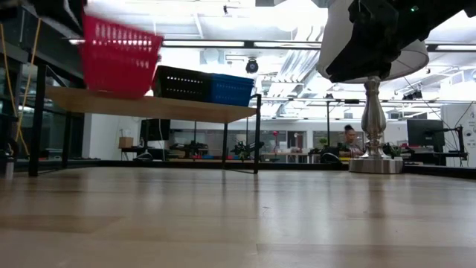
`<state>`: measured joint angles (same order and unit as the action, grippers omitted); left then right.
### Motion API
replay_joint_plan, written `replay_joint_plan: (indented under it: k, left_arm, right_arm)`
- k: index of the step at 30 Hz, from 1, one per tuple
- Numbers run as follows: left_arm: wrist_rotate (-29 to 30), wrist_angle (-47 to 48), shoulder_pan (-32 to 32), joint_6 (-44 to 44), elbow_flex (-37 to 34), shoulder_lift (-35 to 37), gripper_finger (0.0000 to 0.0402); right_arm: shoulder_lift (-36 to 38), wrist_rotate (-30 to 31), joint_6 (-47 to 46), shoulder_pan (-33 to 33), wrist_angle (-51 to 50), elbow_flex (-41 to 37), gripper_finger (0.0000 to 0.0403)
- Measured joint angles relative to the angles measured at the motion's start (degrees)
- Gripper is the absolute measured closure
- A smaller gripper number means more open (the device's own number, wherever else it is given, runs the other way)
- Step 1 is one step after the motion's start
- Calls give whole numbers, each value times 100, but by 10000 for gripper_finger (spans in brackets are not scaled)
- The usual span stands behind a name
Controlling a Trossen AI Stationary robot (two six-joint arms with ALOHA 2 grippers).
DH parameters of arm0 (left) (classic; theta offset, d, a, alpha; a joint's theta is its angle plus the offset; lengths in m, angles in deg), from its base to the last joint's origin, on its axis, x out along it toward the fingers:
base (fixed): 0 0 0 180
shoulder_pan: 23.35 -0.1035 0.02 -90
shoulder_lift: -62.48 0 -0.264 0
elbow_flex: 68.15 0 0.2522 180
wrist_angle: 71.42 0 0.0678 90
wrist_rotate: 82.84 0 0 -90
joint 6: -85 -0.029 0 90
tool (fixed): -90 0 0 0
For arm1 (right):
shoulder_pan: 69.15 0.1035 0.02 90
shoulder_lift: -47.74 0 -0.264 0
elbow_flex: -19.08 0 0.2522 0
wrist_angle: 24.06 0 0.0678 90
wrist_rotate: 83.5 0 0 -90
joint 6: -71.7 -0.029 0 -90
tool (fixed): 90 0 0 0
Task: Stack baskets on shelf by color
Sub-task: Stack the right red bin on top of the other red bin on the shelf
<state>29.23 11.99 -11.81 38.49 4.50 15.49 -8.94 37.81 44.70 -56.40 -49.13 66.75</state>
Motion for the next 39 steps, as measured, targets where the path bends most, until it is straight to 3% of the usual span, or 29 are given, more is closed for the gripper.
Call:
replay_joint_plan:
  k: [7, 15, 39]
  left_arm:
    - [162, -192, -597, -173, -828, 13, 381]
    - [261, -258, -976, -297, -847, 259, 392]
    - [577, -216, -981, -314, -759, 882, 385]
  right_arm:
    - [0, 2, 31, 0, 0, 0, 252]
    - [0, 17, 44, 0, -2, 0, 252]
    - [0, 21, 44, -1, -2, 0, 252]
